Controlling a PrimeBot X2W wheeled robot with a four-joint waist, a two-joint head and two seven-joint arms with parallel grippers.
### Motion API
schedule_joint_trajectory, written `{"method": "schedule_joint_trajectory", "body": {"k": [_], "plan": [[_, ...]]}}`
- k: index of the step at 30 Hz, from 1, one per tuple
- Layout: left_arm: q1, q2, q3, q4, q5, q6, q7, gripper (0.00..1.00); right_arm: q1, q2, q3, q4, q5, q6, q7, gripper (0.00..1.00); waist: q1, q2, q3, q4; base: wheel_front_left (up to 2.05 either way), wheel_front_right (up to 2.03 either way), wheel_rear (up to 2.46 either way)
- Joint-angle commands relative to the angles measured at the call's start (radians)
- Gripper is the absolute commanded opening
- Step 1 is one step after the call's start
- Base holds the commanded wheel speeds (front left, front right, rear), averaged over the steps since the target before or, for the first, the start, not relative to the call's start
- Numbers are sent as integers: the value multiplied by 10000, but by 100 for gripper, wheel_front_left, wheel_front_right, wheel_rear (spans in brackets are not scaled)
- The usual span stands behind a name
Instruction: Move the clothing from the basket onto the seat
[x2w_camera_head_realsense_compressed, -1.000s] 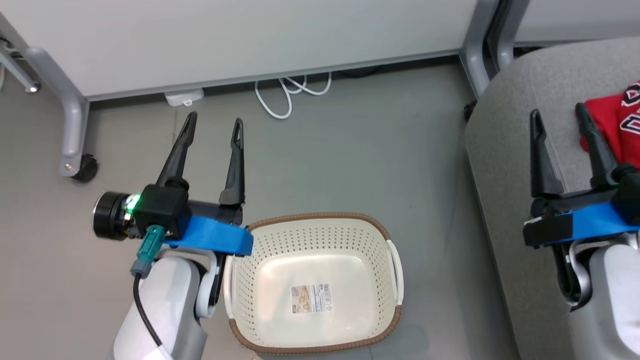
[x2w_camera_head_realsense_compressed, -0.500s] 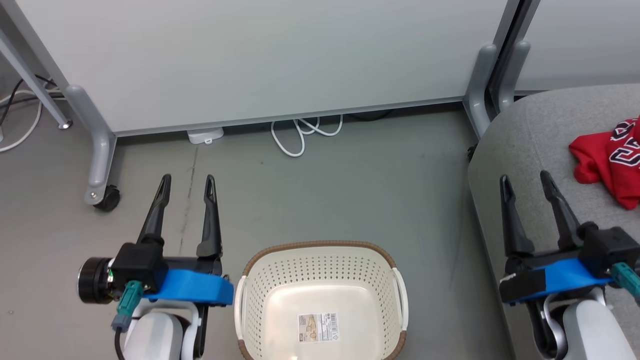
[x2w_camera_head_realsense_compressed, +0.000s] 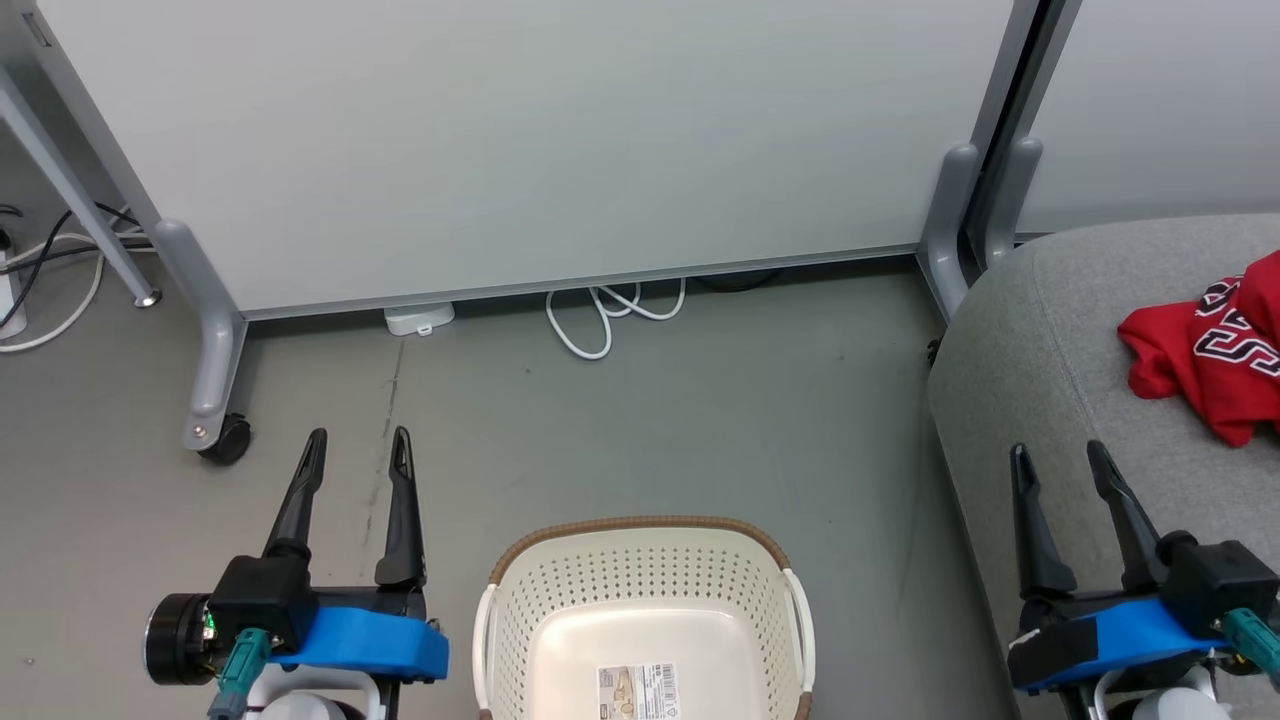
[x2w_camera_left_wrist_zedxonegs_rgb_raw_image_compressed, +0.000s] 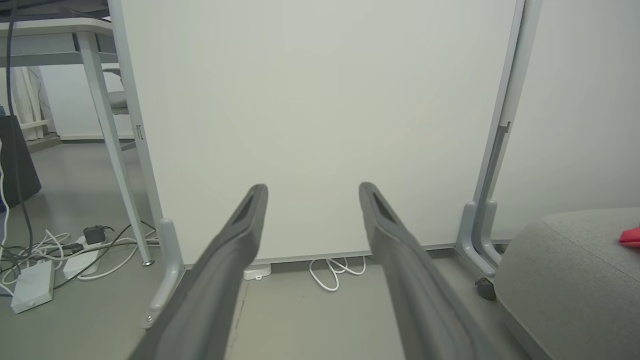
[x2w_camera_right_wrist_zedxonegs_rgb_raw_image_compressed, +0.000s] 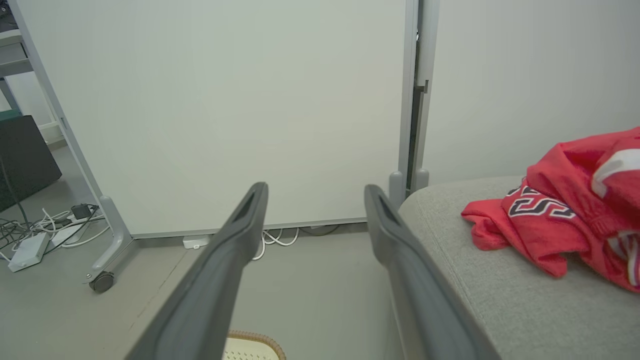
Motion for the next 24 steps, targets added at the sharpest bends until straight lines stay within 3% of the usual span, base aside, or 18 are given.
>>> {"method": "schedule_joint_trajectory", "body": {"k": [1, 19, 20, 24], "plan": [[99, -18, 67, 21, 9, -59, -29, 100, 180, 49, -24, 30, 62, 1, -33, 100, 1, -1, -61, 23, 0, 0, 0], [290, -28, -17, 349, -218, 26, -29, 100, 420, 131, 145, 300, 239, 1, -33, 100, 1, -1, -364, 57, 0, 0, 0], [239, -12, -25, 371, -258, 2, 3, 0, 358, 113, 131, 301, 245, 0, 4, 0, 1, -1, -364, 55, 0, 0, 0], [424, -14, 2, 685, -437, -4, 120, 0, 393, 143, 83, 648, 422, 0, 129, 0, 1, -1, -367, 51, 0, 0, 0]]}}
